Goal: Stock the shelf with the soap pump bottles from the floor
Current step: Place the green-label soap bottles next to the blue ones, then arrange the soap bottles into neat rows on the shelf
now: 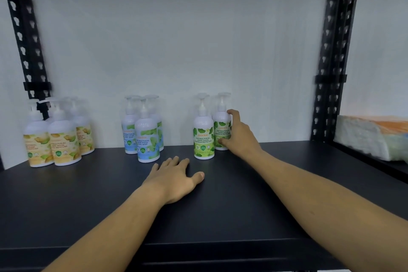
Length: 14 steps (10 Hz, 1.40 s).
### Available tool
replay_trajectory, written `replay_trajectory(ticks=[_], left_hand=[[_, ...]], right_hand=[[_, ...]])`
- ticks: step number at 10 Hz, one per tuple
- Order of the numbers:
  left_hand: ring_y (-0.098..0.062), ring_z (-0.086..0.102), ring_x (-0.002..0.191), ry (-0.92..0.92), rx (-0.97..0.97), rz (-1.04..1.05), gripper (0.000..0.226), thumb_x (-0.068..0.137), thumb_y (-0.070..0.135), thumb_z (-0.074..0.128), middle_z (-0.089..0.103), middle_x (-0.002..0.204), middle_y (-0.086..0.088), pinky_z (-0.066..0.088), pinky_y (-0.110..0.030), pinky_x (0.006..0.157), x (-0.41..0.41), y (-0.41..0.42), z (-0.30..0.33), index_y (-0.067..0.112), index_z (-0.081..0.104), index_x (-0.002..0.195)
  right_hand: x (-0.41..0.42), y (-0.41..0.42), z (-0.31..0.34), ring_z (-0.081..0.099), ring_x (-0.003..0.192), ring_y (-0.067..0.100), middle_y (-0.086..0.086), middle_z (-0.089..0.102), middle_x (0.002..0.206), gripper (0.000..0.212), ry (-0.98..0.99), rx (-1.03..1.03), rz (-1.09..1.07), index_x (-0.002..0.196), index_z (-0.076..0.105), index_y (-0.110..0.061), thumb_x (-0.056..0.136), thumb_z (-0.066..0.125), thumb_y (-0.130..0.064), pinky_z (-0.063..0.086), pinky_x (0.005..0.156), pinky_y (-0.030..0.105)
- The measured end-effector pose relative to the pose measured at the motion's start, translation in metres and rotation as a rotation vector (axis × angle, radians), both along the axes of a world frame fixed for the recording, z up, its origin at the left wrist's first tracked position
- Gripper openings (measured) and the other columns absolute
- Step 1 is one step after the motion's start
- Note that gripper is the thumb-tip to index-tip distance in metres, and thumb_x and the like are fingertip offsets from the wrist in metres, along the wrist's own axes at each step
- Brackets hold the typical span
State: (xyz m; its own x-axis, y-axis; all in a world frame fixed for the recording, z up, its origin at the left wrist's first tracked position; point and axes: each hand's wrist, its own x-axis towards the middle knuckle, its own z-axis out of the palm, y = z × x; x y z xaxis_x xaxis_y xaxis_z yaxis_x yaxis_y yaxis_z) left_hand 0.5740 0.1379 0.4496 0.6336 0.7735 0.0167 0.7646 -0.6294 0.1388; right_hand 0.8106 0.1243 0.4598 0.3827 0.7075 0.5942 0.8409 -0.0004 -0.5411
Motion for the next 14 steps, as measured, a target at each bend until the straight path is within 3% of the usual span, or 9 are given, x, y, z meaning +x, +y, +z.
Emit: replay_trajectory(ticks=[2,4,5,7,8,9,11,13,14], left_hand=[[-0.020,0.003,0.154,0.004,0.001,0.002,0.077,0.096,0.069,0.025,0.006,0.167,-0.003,0.006,-0.045,0.124,0.001,0.001,-0.001,0.027,0.013,0.159],[-0.021,0.005,0.154,-0.009,0.007,-0.001,0.076,0.097,0.068,0.027,0.008,0.167,-0.003,0.007,-0.044,0.124,0.000,0.001,0.000,0.026,0.015,0.159],[-0.021,0.014,0.152,-0.053,0.028,-0.011,0.072,0.097,0.065,0.031,0.017,0.165,-0.003,0.013,-0.044,0.123,-0.002,-0.001,0.000,0.025,0.024,0.157],[-0.023,0.046,0.126,-0.096,0.110,0.018,0.053,0.098,0.058,0.035,0.053,0.135,-0.003,0.040,-0.040,0.102,-0.012,-0.012,0.007,0.022,0.049,0.135],[-0.020,0.052,0.115,-0.094,0.154,0.006,0.046,0.098,0.056,0.038,0.057,0.124,0.000,0.041,-0.036,0.088,-0.032,-0.023,0.011,0.023,0.054,0.125],[-0.018,0.055,0.112,-0.120,0.160,0.019,0.043,0.097,0.056,0.041,0.060,0.122,0.004,0.046,-0.037,0.090,-0.061,-0.026,0.013,0.025,0.056,0.123],[-0.018,0.054,0.123,-0.203,0.166,0.154,0.043,0.097,0.053,0.046,0.059,0.135,0.004,0.046,-0.035,0.095,-0.182,-0.039,0.032,0.029,0.057,0.131],[-0.014,0.056,0.120,-0.261,0.210,0.260,0.043,0.096,0.051,0.049,0.062,0.132,0.007,0.046,-0.039,0.101,-0.310,-0.067,0.016,0.026,0.060,0.129],[-0.012,0.056,0.115,-0.275,0.176,0.347,0.042,0.098,0.049,0.049,0.061,0.131,0.006,0.045,-0.032,0.096,-0.366,-0.085,-0.007,0.026,0.059,0.131]], right_hand=[[0.000,0.000,0.000,0.060,0.084,0.021,0.001,0.058,0.099,0.082,0.000,-0.005,0.004,0.143,0.025,-0.026,0.080,0.076,-0.014,0.044,0.066,0.031],[-0.003,-0.009,0.003,0.061,0.095,0.022,-0.001,0.055,0.103,0.087,0.023,-0.025,0.017,0.148,0.021,-0.026,0.082,0.075,-0.016,0.051,0.076,0.035],[-0.005,-0.020,0.007,0.060,0.104,0.029,0.008,0.057,0.115,0.087,-0.008,-0.101,-0.103,0.153,0.014,-0.024,0.086,0.070,-0.028,0.047,0.077,0.036],[-0.022,-0.059,0.009,0.054,0.116,0.031,0.011,0.051,0.130,0.058,-0.225,-0.501,-0.261,0.136,0.042,-0.012,0.091,0.057,-0.045,0.049,0.087,0.040],[-0.046,-0.080,0.013,0.059,0.105,0.027,0.006,0.059,0.117,0.045,-0.342,-0.606,-0.207,0.118,0.056,-0.015,0.089,0.057,-0.049,0.050,0.081,0.036],[-0.076,-0.091,0.021,0.059,0.091,0.024,0.002,0.060,0.102,0.032,-0.420,-0.607,-0.153,0.101,0.056,-0.017,0.089,0.057,-0.047,0.047,0.071,0.034],[-0.200,-0.094,0.048,0.062,0.099,0.026,0.006,0.064,0.114,0.043,-0.608,-0.587,0.132,0.118,0.060,-0.015,0.092,0.056,-0.048,0.054,0.085,0.041],[-0.334,-0.106,0.033,0.058,0.103,0.027,0.006,0.060,0.112,0.038,-0.677,-0.425,0.441,0.118,0.061,-0.017,0.092,0.058,-0.044,0.052,0.079,0.039],[-0.391,-0.109,0.008,0.053,0.108,0.027,0.005,0.057,0.116,0.039,-0.644,-0.321,0.614,0.126,0.057,-0.018,0.093,0.058,-0.040,0.046,0.076,0.037]])
